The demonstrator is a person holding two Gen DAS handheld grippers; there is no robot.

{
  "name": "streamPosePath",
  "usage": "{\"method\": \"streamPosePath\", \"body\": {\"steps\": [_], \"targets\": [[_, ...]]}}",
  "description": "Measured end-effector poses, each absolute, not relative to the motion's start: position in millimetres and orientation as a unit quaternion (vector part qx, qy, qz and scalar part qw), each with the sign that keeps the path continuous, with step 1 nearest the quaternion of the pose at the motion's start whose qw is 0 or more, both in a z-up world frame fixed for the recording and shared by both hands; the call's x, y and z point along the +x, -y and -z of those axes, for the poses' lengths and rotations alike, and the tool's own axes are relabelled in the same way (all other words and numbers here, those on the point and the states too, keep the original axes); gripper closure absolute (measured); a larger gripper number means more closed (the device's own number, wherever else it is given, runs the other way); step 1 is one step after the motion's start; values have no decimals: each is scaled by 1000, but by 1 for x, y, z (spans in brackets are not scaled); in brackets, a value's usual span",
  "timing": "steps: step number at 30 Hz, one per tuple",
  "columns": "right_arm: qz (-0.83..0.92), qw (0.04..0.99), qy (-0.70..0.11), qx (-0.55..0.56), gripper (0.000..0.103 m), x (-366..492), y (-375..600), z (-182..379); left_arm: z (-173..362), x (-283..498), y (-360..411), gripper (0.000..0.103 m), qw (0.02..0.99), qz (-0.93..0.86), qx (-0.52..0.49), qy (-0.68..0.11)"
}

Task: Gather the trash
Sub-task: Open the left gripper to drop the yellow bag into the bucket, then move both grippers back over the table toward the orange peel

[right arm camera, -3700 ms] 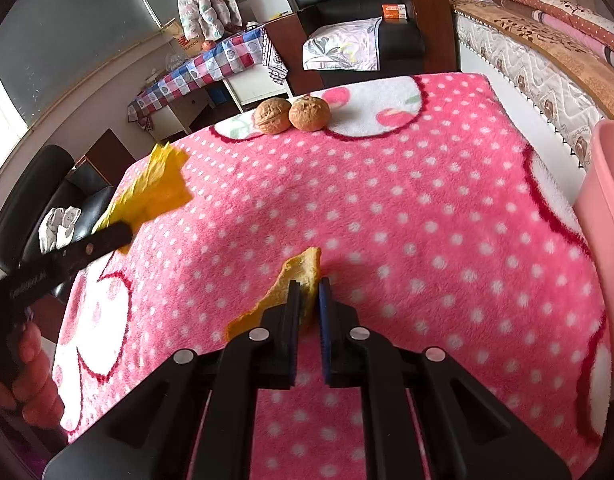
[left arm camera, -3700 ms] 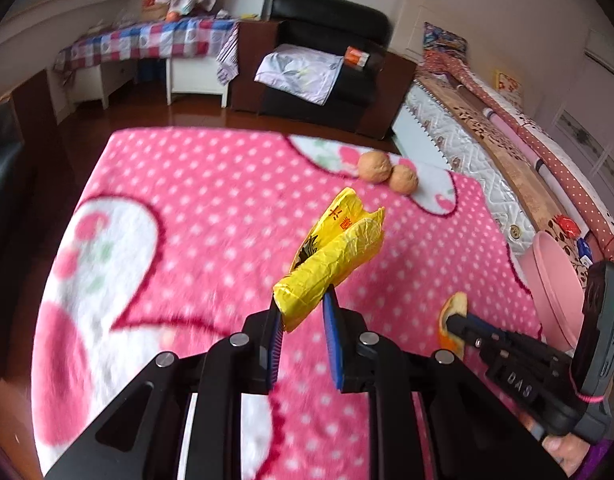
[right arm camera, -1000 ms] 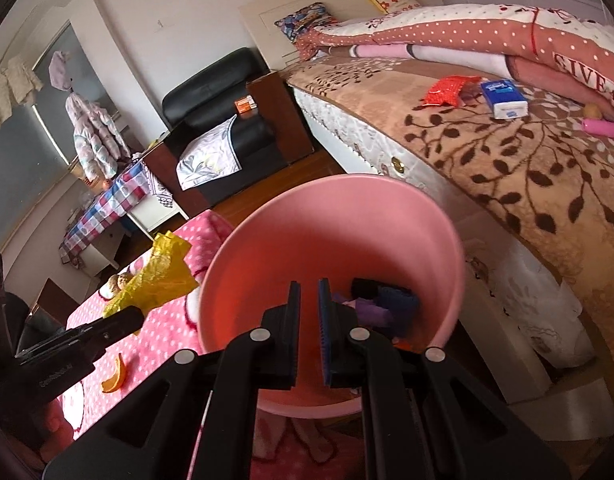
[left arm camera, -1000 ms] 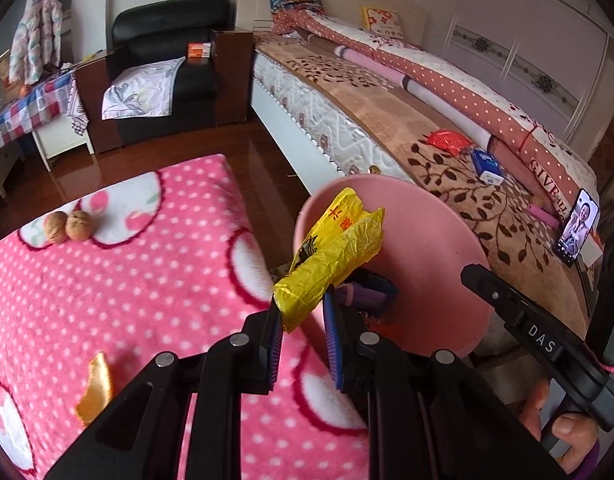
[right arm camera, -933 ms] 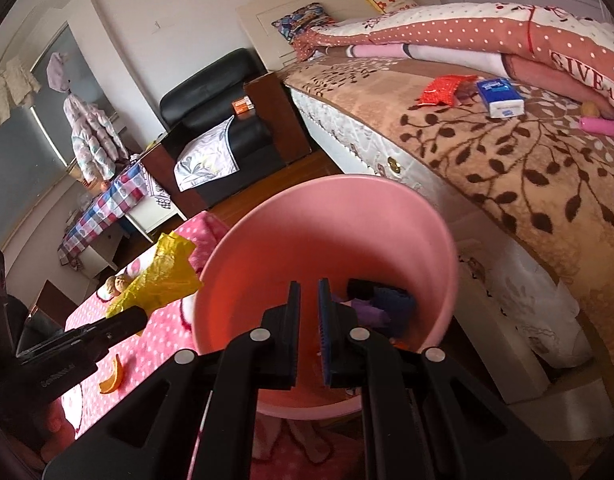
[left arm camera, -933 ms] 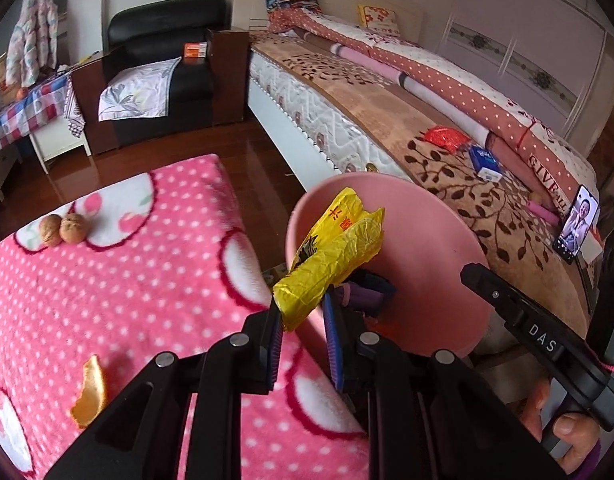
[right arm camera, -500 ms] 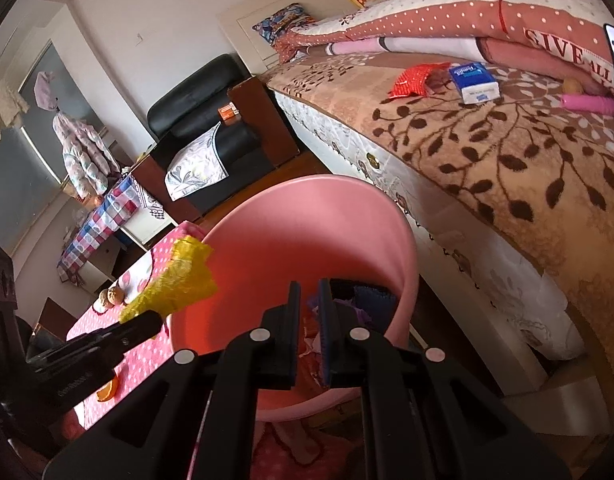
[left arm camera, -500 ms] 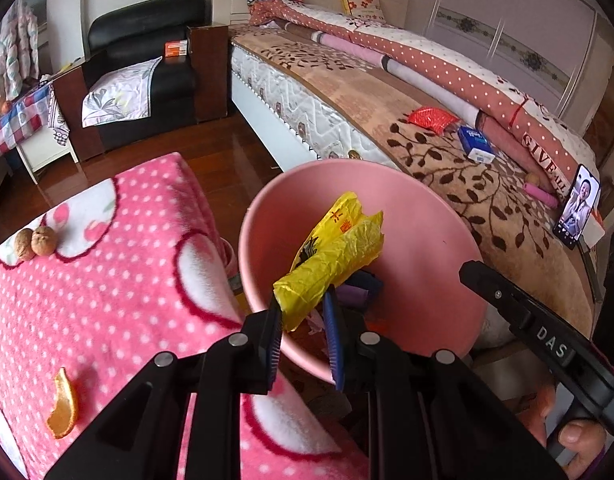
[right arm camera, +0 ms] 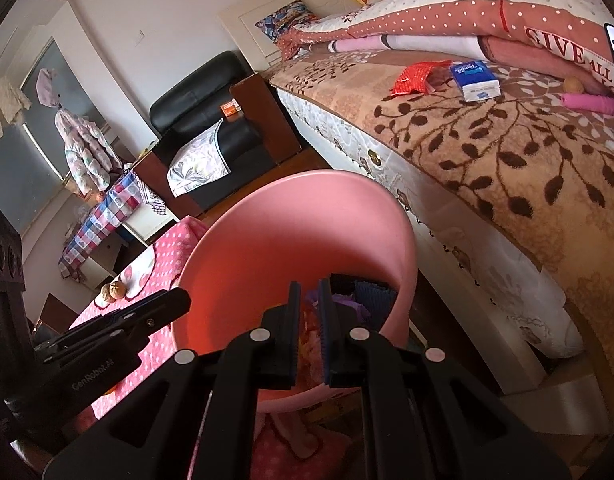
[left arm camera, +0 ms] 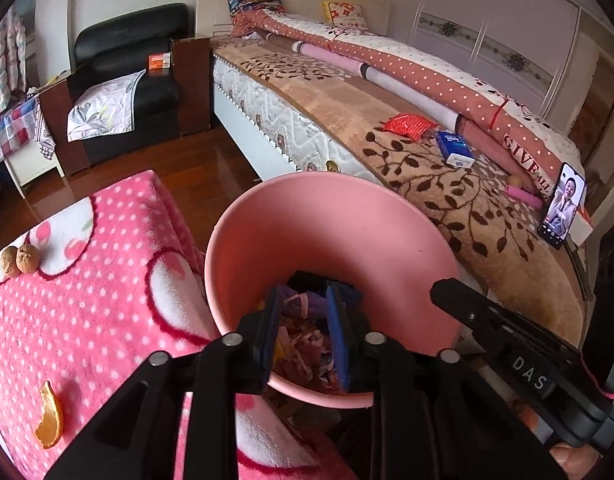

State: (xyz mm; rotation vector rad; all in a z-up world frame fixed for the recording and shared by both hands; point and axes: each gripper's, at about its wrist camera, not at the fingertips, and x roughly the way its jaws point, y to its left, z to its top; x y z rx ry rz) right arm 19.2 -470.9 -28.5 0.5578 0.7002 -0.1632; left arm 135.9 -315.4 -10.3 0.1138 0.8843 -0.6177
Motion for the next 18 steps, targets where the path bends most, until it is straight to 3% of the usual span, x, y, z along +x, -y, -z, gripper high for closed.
{"method": "streamPosePath", "body": {"steps": [7,18], "targets": [[62,900,-344,260,94,22,458,24,8,133,294,60,862,282,55,-418],[33,898,-363,246,94,27,425,18,7,126,242,57,873,238,39,-424]]}}
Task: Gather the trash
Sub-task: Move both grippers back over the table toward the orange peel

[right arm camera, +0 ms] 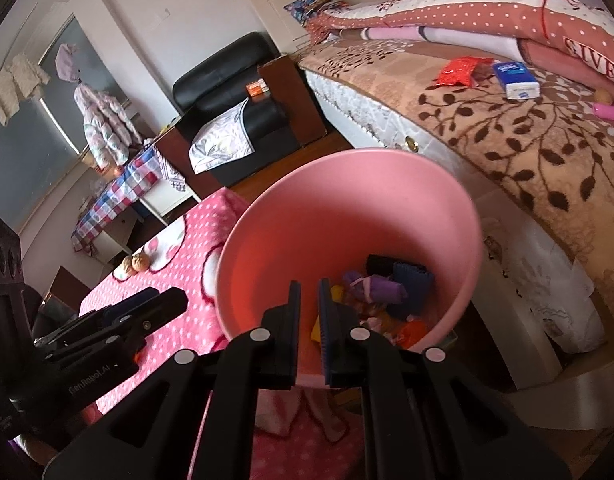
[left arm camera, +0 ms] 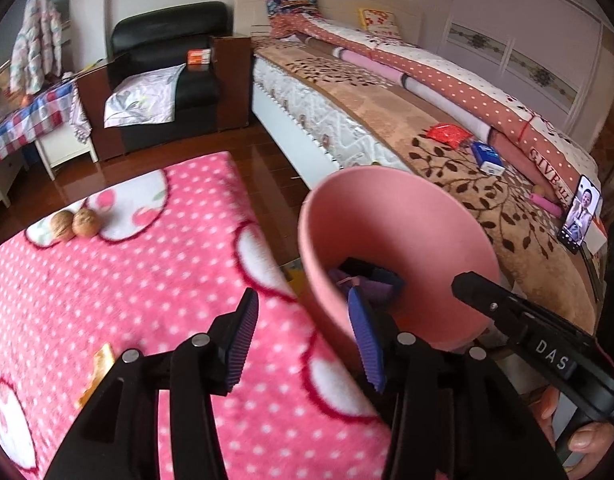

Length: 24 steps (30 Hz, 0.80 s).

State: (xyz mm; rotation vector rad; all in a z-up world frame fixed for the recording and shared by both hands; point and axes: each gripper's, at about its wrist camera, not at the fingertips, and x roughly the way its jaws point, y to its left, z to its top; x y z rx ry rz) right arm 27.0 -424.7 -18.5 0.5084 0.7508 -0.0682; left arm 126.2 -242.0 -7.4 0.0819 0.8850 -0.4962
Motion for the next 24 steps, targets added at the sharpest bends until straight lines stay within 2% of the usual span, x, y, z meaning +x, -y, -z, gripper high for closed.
{"method": "streamPosePath", "body": {"steps": [24], "targets": [[-32,898,-400,184,94,31,337,10,21,110,144,57,889,156,20,-430]]}}
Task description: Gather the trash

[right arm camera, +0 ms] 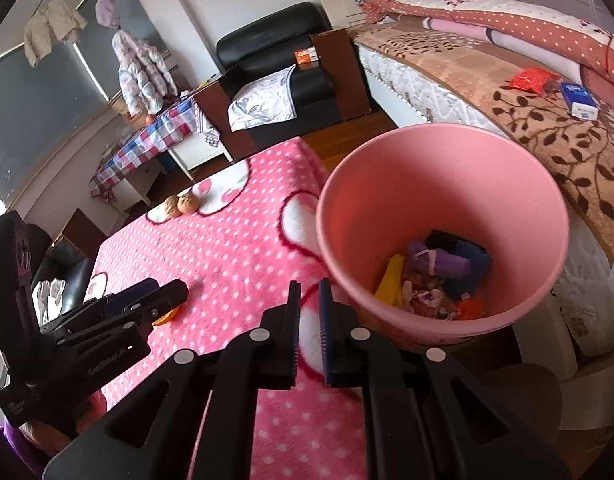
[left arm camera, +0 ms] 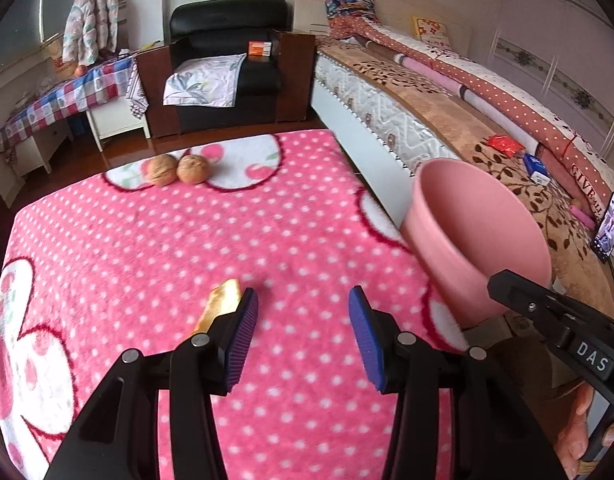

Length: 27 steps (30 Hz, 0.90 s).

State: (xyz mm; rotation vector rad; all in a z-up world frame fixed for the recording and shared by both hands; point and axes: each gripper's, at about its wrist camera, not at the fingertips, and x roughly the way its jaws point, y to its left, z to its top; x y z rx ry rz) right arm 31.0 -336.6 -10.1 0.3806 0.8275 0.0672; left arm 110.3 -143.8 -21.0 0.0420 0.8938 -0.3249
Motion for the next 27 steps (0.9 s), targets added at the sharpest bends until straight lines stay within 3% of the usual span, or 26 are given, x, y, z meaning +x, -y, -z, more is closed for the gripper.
{"method": "streamPosePath", "body": {"steps": [17,21,27], "targets": [[-119,888,-419,149,94,53,263,11,24,97,62,57,895,122,-12,-428],[-159,880,-423,143,70,68,229,18,29,93,38,56,894,107,-17,-434],[-176,868,-449,116,69,96,188,34,37,90,13,56,892,93,-32,-442]]}}
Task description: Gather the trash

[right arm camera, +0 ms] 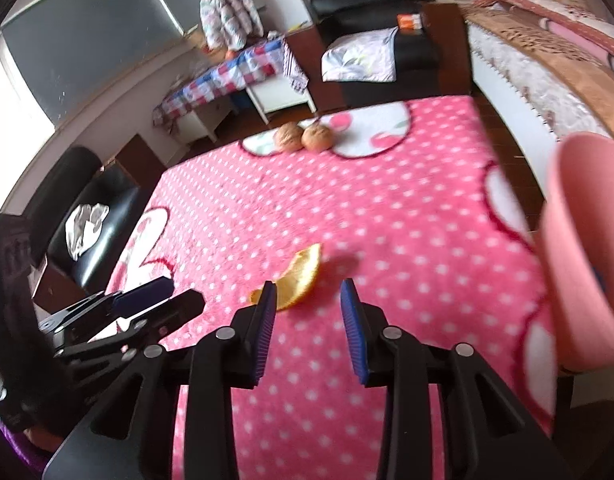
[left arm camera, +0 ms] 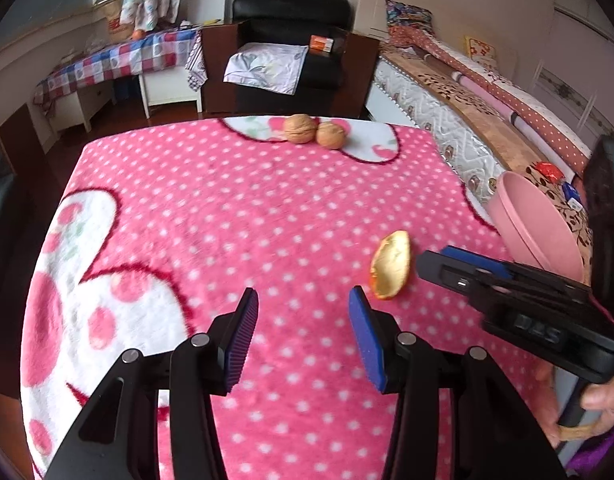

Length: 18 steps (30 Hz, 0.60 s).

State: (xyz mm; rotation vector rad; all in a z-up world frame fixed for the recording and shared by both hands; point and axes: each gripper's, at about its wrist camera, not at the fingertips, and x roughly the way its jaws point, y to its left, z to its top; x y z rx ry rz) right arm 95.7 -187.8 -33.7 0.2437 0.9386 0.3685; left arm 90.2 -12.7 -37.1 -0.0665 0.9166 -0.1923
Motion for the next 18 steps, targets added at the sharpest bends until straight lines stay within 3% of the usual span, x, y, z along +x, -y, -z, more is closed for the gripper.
{"method": "streamPosePath", "body": {"steps": [7,8,9,18], "targets": [[-146,867,-467,93,70,119,171,55,37,92,6,57,892,88,-40,-441],[-146,866,-468,95,75,120,170,58,36,93,7,57,892,88,-41,-441],[-147,865,-470,96,96,121,169,60,35,94,9,57,893,88,-41,-439],[-111,899,-407,120,98,95,221,19,14,104,51,57,903,114,-13,-413]]}}
